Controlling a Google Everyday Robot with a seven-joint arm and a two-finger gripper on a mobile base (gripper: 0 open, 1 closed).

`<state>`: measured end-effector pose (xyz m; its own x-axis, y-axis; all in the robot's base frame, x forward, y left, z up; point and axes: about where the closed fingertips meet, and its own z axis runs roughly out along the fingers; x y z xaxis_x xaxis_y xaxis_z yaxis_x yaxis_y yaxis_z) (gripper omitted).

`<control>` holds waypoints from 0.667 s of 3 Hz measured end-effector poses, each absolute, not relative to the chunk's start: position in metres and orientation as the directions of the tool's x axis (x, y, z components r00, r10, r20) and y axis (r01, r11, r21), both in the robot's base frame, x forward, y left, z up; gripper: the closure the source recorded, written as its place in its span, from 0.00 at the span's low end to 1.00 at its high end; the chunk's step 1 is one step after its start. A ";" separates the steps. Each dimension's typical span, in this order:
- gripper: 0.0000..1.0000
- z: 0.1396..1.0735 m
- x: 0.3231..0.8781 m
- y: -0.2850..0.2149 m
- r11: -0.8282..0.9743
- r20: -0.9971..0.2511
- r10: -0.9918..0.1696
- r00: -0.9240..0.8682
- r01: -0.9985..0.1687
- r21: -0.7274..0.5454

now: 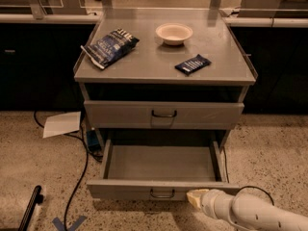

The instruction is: Close middle drawer

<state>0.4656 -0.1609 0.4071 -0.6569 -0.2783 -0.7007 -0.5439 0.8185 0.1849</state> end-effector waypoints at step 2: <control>1.00 0.410 0.493 -0.136 0.763 -0.731 -0.325 -0.600 -0.623 0.173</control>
Offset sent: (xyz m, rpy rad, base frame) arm 0.0446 0.0339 0.0097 0.0166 -0.0698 0.1525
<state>0.4928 -0.1362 0.4101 -0.6003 -0.3248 -0.7309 -0.6232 0.7627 0.1729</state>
